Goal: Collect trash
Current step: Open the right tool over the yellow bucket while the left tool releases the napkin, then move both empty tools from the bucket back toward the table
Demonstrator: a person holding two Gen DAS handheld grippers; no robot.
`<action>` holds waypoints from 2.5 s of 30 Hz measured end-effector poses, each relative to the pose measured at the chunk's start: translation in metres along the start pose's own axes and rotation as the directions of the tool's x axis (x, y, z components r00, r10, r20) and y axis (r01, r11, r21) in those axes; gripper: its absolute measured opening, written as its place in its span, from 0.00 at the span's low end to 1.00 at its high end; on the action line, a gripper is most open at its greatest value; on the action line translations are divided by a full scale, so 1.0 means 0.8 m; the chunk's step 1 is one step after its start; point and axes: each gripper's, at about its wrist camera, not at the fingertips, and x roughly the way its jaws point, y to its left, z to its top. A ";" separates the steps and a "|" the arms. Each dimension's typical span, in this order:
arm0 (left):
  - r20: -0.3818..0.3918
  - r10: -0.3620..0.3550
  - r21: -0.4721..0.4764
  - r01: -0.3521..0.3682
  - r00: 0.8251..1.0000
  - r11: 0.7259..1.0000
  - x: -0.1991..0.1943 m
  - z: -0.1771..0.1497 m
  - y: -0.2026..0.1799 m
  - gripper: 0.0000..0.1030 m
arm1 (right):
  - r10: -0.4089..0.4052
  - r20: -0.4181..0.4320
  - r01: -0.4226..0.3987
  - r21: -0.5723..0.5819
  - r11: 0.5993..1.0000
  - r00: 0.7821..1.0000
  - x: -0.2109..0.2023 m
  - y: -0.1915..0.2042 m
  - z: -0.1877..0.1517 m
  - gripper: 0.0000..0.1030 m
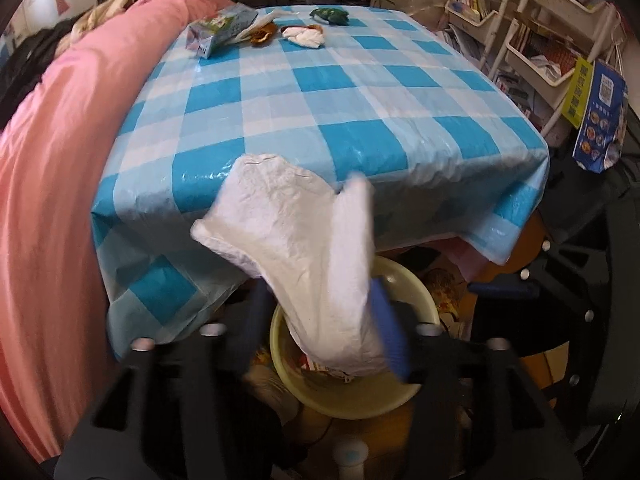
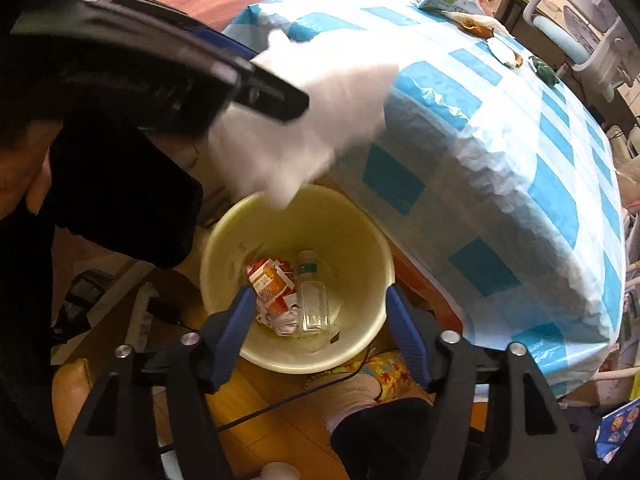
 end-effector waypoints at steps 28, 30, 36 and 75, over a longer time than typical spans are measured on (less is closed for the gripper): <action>0.234 0.186 -0.253 -0.125 0.954 0.959 -0.049 0.013 0.057 0.84 | -0.060 -0.031 0.058 -0.068 0.996 0.998 0.013 0.019 -0.001 0.81; 0.235 0.188 -0.260 -0.124 0.954 0.958 -0.049 0.013 0.059 0.84 | -0.062 -0.030 0.060 -0.069 0.996 0.998 0.013 0.019 -0.001 0.81; 0.235 0.192 -0.267 -0.126 0.953 0.955 -0.050 0.012 0.060 0.85 | -0.066 -0.026 0.064 -0.063 0.996 0.997 0.011 0.018 -0.001 0.82; 0.311 0.222 -0.366 -0.099 0.924 0.925 -0.063 0.143 0.159 0.91 | 0.056 -0.092 -0.080 -0.281 0.957 0.994 0.036 0.060 -0.007 0.88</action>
